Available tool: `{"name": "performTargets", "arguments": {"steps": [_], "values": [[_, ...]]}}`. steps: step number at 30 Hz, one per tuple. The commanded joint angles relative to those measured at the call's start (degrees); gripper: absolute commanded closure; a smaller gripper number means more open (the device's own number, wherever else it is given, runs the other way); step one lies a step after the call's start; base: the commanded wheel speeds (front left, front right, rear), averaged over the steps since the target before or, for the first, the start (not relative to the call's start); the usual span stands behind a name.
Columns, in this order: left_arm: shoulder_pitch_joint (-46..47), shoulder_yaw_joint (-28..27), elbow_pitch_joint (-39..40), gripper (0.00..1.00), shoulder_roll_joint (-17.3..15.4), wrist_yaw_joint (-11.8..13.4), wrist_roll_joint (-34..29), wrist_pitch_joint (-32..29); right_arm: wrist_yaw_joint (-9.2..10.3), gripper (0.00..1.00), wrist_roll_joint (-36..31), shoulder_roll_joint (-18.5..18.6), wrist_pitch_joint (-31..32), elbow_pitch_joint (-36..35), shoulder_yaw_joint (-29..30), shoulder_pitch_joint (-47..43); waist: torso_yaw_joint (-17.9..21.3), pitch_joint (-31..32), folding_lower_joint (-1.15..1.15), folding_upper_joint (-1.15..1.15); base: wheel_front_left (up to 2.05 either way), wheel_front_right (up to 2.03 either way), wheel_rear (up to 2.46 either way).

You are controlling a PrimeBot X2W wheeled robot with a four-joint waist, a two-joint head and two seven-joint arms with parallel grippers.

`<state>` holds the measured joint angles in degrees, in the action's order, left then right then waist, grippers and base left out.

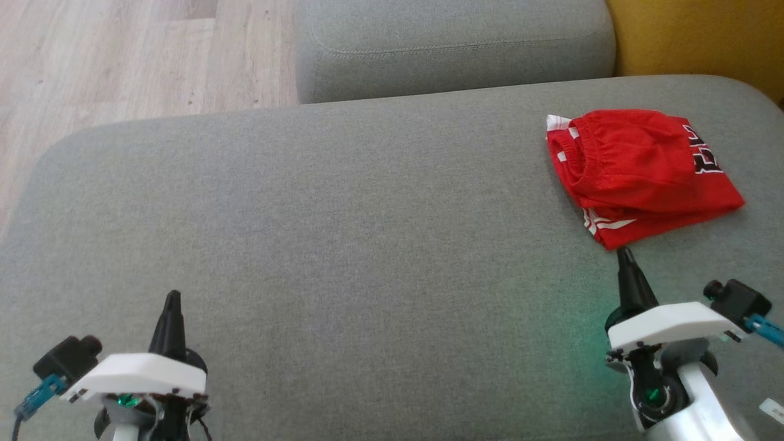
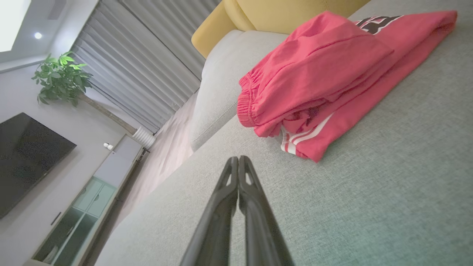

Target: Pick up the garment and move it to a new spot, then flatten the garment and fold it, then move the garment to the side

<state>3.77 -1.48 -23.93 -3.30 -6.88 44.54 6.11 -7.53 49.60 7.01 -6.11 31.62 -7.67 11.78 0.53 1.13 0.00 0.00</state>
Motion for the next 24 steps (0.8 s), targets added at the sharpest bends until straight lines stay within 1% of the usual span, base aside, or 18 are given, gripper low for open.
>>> {"name": "performTargets", "arguments": {"steps": [1, 24], "values": [[2.7, -1.5, 2.4, 1.0, -0.4, -0.2, 1.3, -0.2, 0.02, 1.0, 1.2, -0.1, 0.2, -2.5, 0.3, 1.7, 0.0, 0.0, 0.0, 0.0, 0.0, 0.0, 0.0], [2.6, -2.6, 4.7, 1.0, -0.1, -0.4, 15.4, -4.0, 0.02, 1.0, 13.8, -1.4, 4.0, -7.1, 4.6, -0.5, -0.2, -0.4, 0.0, 0.0, 0.0, 0.0, 0.0]]}}
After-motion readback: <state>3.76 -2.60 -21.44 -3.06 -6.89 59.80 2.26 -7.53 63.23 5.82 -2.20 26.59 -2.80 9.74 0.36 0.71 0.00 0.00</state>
